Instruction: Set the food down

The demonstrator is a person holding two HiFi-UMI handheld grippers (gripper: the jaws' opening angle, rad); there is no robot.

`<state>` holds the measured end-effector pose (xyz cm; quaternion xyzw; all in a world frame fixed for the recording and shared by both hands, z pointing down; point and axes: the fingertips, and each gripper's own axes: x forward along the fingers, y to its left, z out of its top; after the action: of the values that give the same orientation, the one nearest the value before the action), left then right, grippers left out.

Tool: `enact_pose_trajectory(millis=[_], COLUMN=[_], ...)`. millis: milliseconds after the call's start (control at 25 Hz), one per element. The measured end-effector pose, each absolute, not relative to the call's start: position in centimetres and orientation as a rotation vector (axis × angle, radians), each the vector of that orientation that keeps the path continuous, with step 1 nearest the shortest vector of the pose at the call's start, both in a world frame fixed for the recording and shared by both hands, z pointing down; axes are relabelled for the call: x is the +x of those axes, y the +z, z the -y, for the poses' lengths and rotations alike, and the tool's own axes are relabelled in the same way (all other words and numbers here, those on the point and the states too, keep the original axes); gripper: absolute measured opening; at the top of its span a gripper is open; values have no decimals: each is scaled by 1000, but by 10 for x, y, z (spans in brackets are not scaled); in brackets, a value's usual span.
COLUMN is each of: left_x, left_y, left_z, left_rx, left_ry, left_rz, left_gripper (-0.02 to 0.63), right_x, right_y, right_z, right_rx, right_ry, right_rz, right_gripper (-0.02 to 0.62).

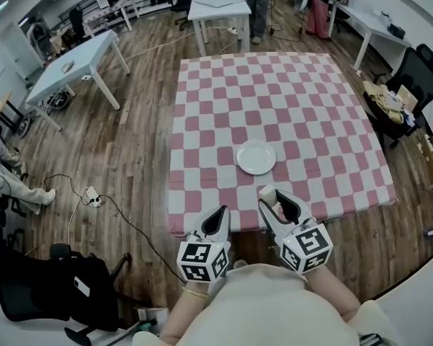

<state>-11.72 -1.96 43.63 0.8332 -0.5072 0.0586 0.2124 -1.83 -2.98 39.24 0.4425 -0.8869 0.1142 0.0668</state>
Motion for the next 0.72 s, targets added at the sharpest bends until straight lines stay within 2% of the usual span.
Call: enact_pose_trajectory(millis=[360,720], left_x=[-132,-120], left_y=[443,445], left_z=[32,54], left_rx=[2313,2293], left_ry=[179,183], left_rz=[1392,1388], left_gripper=[3,2], right_x=[-27,-8], right_y=[395,399], right_z=[48,70], right_rx=[1367,1387], right_ry=[334,363], right_rz=[2660,2629], right_gripper=[172,172])
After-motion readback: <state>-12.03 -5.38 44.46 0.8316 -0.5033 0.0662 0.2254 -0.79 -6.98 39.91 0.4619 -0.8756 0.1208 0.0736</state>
